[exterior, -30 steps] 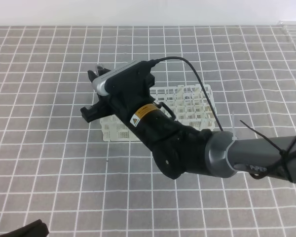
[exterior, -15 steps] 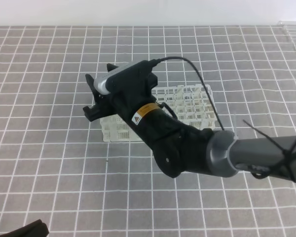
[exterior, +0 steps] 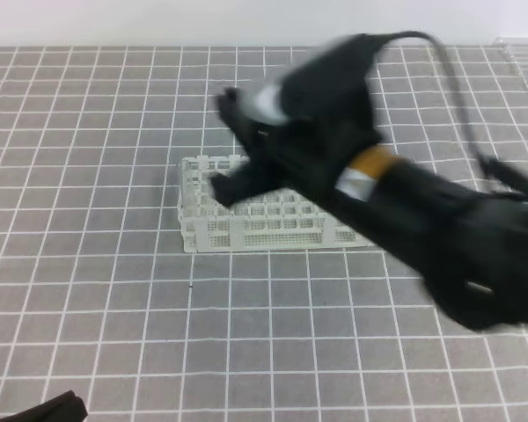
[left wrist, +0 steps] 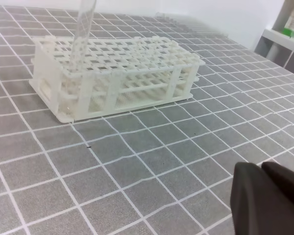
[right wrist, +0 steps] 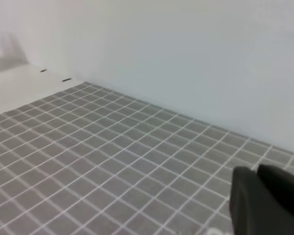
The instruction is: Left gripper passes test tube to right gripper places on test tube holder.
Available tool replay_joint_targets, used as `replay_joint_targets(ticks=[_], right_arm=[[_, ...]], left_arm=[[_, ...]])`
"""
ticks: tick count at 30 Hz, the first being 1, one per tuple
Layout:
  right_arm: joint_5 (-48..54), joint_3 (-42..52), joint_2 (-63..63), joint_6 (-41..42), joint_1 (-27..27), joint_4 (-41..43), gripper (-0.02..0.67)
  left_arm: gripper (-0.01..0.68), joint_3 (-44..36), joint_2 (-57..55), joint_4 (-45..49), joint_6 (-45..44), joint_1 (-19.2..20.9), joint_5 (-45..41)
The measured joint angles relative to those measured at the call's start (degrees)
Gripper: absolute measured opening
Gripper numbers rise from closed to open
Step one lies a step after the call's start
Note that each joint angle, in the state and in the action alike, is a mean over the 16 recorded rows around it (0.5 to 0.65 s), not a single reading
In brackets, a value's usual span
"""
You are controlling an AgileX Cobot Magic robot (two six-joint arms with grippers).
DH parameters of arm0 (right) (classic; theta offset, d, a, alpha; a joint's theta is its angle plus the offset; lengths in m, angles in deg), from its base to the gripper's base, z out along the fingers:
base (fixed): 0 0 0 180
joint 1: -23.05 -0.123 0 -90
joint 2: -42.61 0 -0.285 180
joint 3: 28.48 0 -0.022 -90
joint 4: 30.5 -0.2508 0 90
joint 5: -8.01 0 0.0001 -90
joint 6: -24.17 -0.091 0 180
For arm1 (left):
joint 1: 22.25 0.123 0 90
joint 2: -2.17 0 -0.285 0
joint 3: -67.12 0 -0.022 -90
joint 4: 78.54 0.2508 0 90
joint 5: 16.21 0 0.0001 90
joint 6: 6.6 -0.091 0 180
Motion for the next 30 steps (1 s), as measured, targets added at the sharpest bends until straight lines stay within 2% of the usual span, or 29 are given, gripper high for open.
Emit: replay_joint_targets(ticks=[4,7,16,24,30], right_arm=[[4.6,6.3,9.4,0.1,0.0,0.0,0.016],[7.0,10.7,15.1,0.1,0.0,0.0,-0.005],[10.2,18.1,23.4,0.7,0.1,0.1,-0.013],[11.5,20.5,27.1,6.9,1.5,-0.9,-0.013],[12.1,25.8,35.1,11.8,5.0,-3.8,-0.013]], left_arm=[[-0.001,0.0,0.0,0.0,0.0,0.0,-0.1],[-0.001,0.1,0.0,0.0,0.0,0.0,-0.2],[-0.001,0.2,0.1,0.1,-0.4,0.0,-1.2],[-0.001,0.0,0.0,0.6,-1.0,0.0,-3.6],[-0.001,0.1,0.0,0.9,-1.2,0.0,-5.4]])
